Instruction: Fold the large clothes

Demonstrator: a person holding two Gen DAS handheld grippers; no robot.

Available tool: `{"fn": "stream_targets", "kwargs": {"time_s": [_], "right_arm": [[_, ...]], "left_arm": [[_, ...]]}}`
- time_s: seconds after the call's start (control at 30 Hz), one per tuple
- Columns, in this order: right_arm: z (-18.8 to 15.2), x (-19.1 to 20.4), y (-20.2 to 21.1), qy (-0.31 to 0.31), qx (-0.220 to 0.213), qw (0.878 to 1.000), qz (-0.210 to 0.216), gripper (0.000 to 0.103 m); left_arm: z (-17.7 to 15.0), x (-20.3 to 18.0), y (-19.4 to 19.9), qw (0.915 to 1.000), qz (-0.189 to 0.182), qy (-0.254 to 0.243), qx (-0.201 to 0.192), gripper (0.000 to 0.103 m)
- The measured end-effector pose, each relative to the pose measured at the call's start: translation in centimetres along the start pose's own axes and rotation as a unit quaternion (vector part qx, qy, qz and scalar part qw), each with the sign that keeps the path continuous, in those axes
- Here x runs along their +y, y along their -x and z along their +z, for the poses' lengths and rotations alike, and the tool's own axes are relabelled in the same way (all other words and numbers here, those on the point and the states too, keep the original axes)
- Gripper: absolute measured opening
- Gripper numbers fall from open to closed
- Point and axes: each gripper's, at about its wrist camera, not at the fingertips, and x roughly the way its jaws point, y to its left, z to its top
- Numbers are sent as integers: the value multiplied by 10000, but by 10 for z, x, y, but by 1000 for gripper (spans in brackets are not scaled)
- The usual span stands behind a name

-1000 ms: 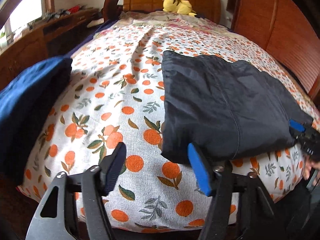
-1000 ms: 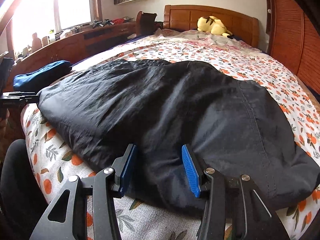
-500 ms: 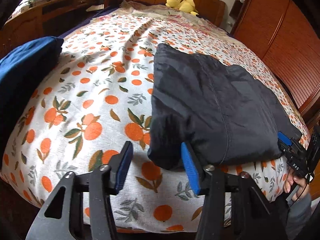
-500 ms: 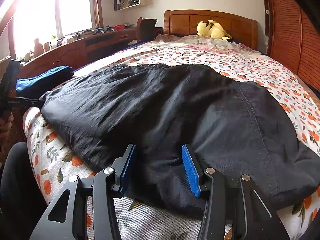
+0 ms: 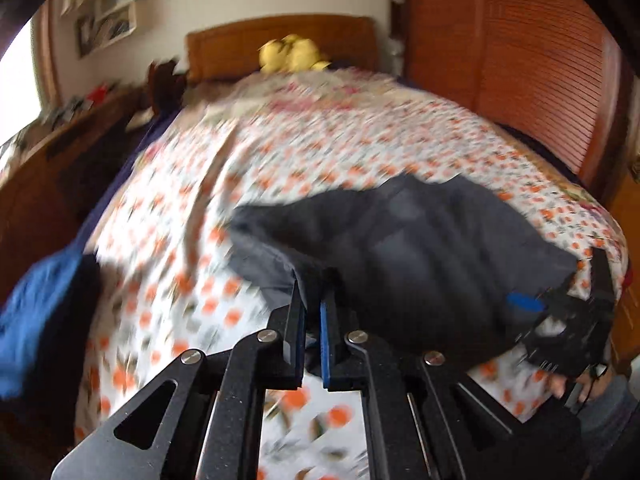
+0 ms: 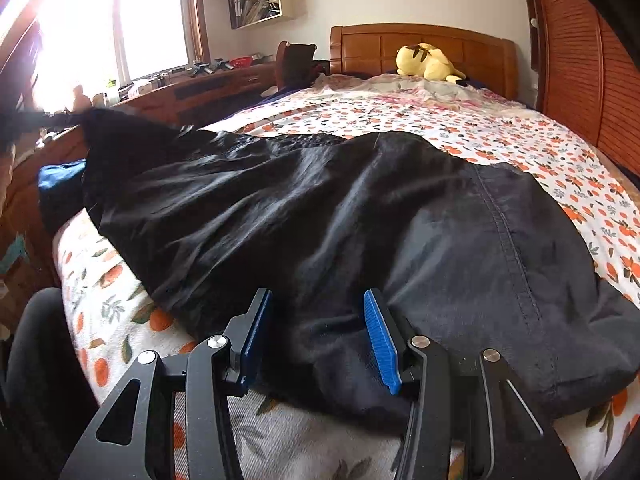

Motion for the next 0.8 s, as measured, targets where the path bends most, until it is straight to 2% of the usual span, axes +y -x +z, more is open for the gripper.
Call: {"fn": "stream_targets", "kwargs": {"time_s": [0.1,0.2,0.33,0.4,0.47,0.6,0.8], "right_arm": [[1,-13,16,-296,30,9996,-2,49],[-1,-30,41,-460,-96,9987,-190,49],[-15,-65,77,-709,-221,9957,-562,49],[-23,-84,94,-830,-255,9928,-830,49],[-31,-103,108,-1025,-276,9900,-925,49],[-42,-123,127,-1228,-244,9865,-1055,49],[-40,-117,146,-1104,-304,9875,-1079,49]], "left_arm": [[33,-40,2,9989,-269,-356,-140,6],[60,-89,2,9952,-714,-613,-250,5],[81,-176,-3,9834,-1350,-1162,-355,5],[83,-209,-10,9773,-1611,-1341,-300,5],[82,-242,-23,9706,-1873,-1500,-189,5],[69,-272,-42,9658,-2091,-1534,80,5],[48,-267,-43,9709,-1854,-1513,110,5]]}}
